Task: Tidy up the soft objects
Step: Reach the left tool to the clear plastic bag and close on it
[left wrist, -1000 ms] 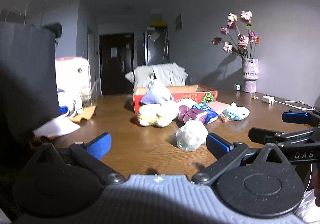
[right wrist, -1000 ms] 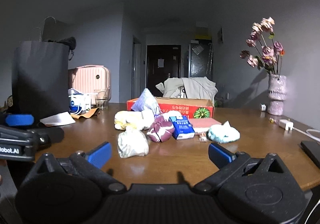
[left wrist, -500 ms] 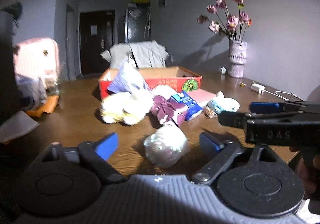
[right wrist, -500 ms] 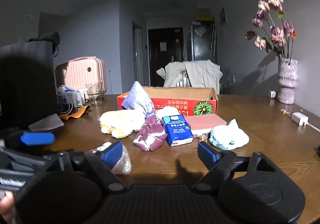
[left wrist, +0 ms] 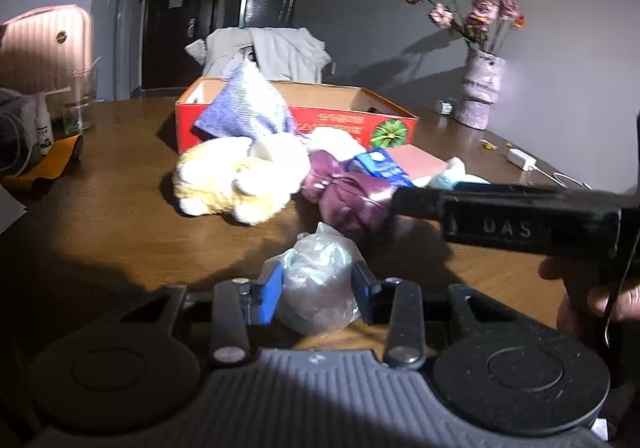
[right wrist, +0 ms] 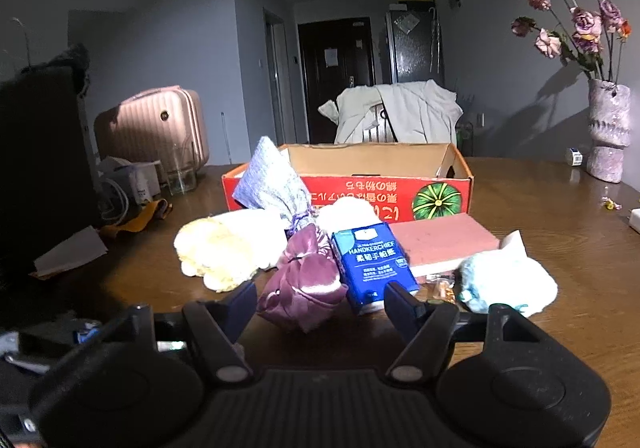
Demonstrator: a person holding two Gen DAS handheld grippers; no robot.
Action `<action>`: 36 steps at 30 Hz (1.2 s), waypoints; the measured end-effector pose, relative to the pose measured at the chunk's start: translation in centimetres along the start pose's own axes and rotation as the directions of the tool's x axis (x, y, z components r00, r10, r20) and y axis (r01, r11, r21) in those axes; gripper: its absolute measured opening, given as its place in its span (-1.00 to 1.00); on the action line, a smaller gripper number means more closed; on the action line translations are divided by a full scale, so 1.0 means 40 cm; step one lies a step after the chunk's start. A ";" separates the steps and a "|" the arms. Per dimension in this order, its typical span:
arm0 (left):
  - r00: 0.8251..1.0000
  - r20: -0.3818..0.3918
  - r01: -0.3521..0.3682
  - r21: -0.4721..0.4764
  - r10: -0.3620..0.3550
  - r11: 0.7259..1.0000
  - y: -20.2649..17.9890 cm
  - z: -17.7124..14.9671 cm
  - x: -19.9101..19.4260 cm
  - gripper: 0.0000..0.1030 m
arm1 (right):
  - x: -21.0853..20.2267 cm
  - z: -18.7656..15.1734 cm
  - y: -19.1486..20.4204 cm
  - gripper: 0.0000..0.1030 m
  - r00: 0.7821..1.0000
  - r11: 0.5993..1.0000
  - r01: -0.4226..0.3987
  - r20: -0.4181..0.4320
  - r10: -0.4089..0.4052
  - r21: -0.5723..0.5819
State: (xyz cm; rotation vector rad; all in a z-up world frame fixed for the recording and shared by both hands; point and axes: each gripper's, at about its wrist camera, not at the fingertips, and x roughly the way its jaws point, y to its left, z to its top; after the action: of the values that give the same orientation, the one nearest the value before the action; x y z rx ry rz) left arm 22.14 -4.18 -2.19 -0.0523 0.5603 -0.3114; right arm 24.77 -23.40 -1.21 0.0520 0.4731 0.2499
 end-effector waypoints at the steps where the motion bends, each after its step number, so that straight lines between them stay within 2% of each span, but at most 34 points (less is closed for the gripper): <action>1: 1.000 0.000 -0.010 -0.008 0.010 1.000 0.011 0.005 0.003 -0.26 | 0.008 0.000 -0.003 0.36 1.000 1.000 0.013 -0.006 -0.013 0.001; 5: 0.999 0.008 -0.039 -0.027 0.039 0.999 0.040 0.022 0.011 -0.20 | 0.034 0.005 -0.035 0.36 0.998 0.998 0.059 -0.034 -0.058 0.017; 9: 0.999 0.015 -0.029 -0.033 0.030 0.999 0.045 0.037 0.014 0.13 | 0.055 0.018 -0.067 0.35 0.992 0.994 0.113 -0.048 -0.112 0.010; 11: 0.999 0.010 -0.038 -0.026 0.038 0.999 0.041 0.041 0.020 0.38 | 0.070 0.025 -0.082 0.32 0.990 0.992 0.127 -0.065 -0.127 0.005; 12: 0.999 0.009 -0.044 -0.024 0.044 0.999 0.039 0.042 0.025 0.39 | 0.081 0.028 -0.090 0.25 0.988 0.991 0.135 -0.078 -0.134 0.000; 16: 0.999 -0.014 -0.047 -0.019 0.047 0.999 0.034 0.046 0.048 0.34 | 0.132 0.033 -0.121 -0.02 0.978 0.989 0.148 -0.146 -0.148 -0.011; 20: 0.998 -0.036 -0.050 -0.027 0.049 0.998 0.038 0.052 0.067 -0.01 | 0.152 0.029 -0.143 -0.12 0.971 0.988 0.156 -0.184 -0.154 -0.004; 22: 0.998 -0.042 -0.049 -0.029 0.048 0.998 0.039 0.053 0.072 -0.06 | 0.162 0.026 -0.153 -0.25 0.968 0.988 0.155 -0.202 -0.151 0.001; 24: 0.998 -0.039 -0.049 -0.027 0.048 0.998 0.038 0.052 0.072 -0.10 | 0.169 0.022 -0.162 -0.48 0.965 0.989 0.150 -0.218 -0.143 0.015; 31: 0.999 -0.013 -0.053 -0.026 0.053 0.998 0.034 0.051 0.036 -0.14 | 0.143 0.014 -0.153 -0.55 0.971 0.991 0.133 -0.204 -0.124 0.029; 36: 0.998 0.026 -0.062 -0.016 0.063 0.998 0.022 0.051 -0.013 -0.14 | 0.079 -0.004 -0.114 -0.55 0.977 0.994 0.105 -0.187 -0.100 0.018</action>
State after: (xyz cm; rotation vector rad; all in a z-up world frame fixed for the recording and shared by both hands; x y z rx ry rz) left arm 23.04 -3.24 -0.32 -0.0532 0.5369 -0.2453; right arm 28.43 -27.03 -3.24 0.0310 0.6632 0.1473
